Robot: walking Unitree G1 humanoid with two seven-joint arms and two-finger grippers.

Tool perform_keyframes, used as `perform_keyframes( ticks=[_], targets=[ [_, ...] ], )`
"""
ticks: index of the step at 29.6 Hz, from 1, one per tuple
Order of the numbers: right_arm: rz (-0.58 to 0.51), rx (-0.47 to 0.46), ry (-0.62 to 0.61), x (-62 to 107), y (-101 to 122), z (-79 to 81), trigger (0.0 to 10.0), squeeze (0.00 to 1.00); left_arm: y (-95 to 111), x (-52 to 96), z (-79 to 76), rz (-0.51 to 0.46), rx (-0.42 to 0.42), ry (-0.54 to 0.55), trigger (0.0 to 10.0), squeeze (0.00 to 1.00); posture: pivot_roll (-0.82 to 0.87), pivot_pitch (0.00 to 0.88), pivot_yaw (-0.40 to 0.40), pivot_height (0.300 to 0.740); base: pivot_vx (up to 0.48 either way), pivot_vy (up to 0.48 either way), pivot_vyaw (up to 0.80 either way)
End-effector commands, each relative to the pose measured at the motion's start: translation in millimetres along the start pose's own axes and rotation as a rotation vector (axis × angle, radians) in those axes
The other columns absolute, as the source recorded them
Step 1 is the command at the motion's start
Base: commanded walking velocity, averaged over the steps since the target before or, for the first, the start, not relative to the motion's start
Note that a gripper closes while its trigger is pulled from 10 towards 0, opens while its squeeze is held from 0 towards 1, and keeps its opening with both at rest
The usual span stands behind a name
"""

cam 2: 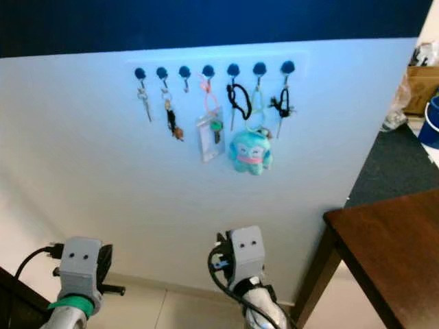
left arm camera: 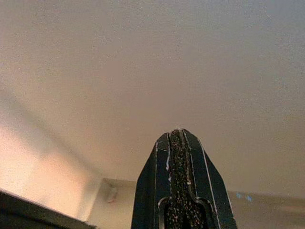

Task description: Hang keys on a hook

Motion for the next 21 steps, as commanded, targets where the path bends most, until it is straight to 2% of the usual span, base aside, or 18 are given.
perform_keyframes(
  ticks=[1,7,12,16,18,19,21],
  targets=[
    [0.037,-0.006,-0.048,3.3,-10.1,-8.7,10.0,0.00,-7.0,2.1,4.9,0.011,-0.002,0.024,10.0,0.00,-0.10,0.076,0.209,0.740,0.000,0.000,-0.80],
    [0.042,-0.007,-0.052,5.3,-14.4,-11.5,10.0,0.00,2.9,3.9,-0.7,-0.058,0.036,-0.017,10.0,0.00,-0.10,0.077,0.209,0.740,0.000,0.000,-0.80],
    [0.045,-0.002,-0.047,4.9,-16.4,-8.9,10.0,0.00,4.2,2.3,-10.5,-0.076,-0.016,-0.053,10.0,0.00,-0.10,0.082,0.209,0.740,0.000,0.000,-0.80],
    [0.027,0.035,-0.024,4.2,-13.2,-2.6,10.0,0.00,3.3,1.6,-9.3,-0.081,0.002,-0.047,10.0,0.00,-0.09,0.086,0.212,0.740,0.000,0.000,-0.80],
    [0.018,0.044,-0.020,4.2,-11.5,-1.3,10.0,0.00,4.7,2.1,-6.7,-0.086,0.064,-0.037,10.0,0.00,-0.09,0.084,0.214,0.740,0.000,0.000,-0.80],
    [0.018,0.044,-0.020,4.2,-11.5,-1.3,10.0,0.00,4.7,2.1,-6.7,-0.086,0.064,-0.037,10.0,0.00,-0.09,0.084,0.214,0.740,0.000,0.000,-0.80],
    [0.002,0.044,-0.013,2.9,-7.7,0.5,10.0,0.00,11.6,1.7,-2.9,-0.111,0.183,-0.040,10.0,0.00,-0.09,0.084,0.217,0.740,0.000,0.000,-0.80]
  ],
)
Point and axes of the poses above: a point about 5 cm out from each wrist's last joint towards the gripper, its own x axis pointing back from the gripper into the wrist, its own y axis along the axis of the wrist's last joint, z = x × y, the point moved 4 cm from there along -x, pointing out of the wrist towards the gripper, and after that the axes turned 11 degrees about -x, right-handed, at the moved point
